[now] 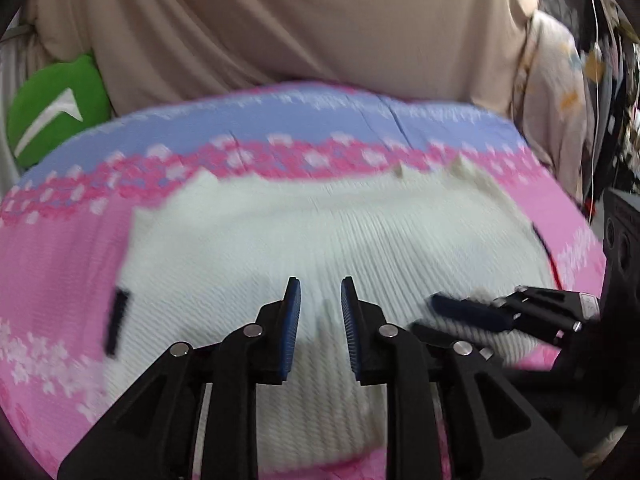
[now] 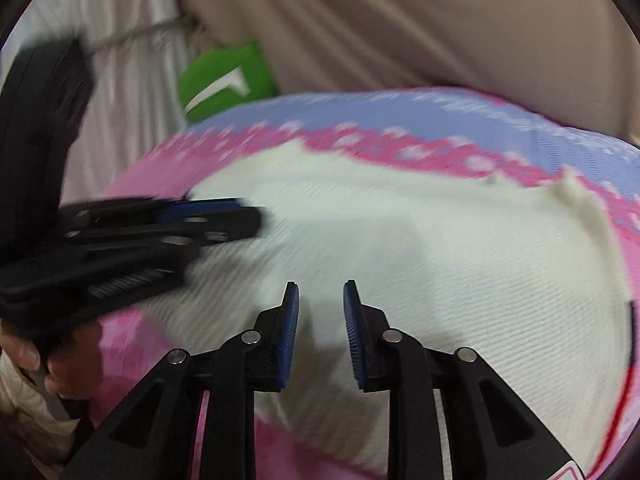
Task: Fold small clothes
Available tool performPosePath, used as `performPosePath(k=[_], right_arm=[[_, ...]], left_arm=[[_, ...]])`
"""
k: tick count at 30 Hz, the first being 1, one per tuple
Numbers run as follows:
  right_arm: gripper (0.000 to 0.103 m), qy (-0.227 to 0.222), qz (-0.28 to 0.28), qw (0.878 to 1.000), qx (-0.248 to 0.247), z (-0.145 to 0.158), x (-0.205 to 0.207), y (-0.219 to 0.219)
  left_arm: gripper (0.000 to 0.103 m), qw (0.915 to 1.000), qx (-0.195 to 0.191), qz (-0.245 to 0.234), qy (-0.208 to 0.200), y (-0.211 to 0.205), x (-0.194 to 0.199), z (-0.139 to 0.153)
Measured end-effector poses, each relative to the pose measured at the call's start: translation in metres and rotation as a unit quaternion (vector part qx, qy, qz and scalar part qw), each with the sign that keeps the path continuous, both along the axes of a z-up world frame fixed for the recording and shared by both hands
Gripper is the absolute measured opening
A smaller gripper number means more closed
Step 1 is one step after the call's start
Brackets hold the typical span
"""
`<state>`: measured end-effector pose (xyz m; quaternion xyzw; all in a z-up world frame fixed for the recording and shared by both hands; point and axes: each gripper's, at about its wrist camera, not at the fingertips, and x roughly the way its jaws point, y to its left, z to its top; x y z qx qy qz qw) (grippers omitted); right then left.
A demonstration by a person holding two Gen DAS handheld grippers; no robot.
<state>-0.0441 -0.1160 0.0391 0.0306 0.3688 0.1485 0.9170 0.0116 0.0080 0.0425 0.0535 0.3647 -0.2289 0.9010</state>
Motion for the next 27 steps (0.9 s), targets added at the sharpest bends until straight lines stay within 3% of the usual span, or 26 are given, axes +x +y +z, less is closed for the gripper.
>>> performPosePath(k=[3,6,10,12,14,18,23,26,27], right_arm=[[0.016,0.011,-0.010,1.000,-0.014,-0.012,-0.010,-0.002],[0.015,0.023,-0.061,0.998,0.001,-0.016,-0.025,-0.041],[0.012,0.042,-0.162,0.986,-0.006,-0.028,-0.055,-0.107],[0.002,0.045,-0.194,0.980,0.008,-0.032,-0.071,-0.137],[0.000,0.046,-0.224,0.973,0.010,-0.032,-0.085,-0.156],[0.003,0.043,-0.256,0.966,0.011,-0.023,-0.094,-0.164],[0.006,-0.004,-0.255,0.967,0.005,-0.001,-0.085,-0.154],[0.005,0.024,-0.275,0.961,-0.001,-0.018,-0.069,-0.167],[0.000,0.035,-0.283,0.958,0.001,-0.025,-0.066,-0.173]], left_arm=[[0.021,0.9994,0.009,0.008,0.033,0.007,-0.003,-0.021],[0.021,0.9985,0.012,0.036,0.040,0.032,-0.009,-0.029],[0.017,0.9950,0.007,0.079,0.060,0.076,-0.017,-0.036],[0.013,0.9931,-0.001,0.091,0.073,0.092,-0.021,-0.040],[0.013,0.9919,-0.007,0.100,0.077,0.102,-0.028,-0.039],[0.013,0.9908,-0.007,0.111,0.078,0.104,-0.033,-0.039],[0.013,0.9905,-0.002,0.118,0.071,0.100,-0.033,-0.040],[0.013,0.9903,-0.010,0.119,0.072,0.102,-0.033,-0.040],[0.013,0.9902,-0.012,0.118,0.073,0.103,-0.032,-0.040]])
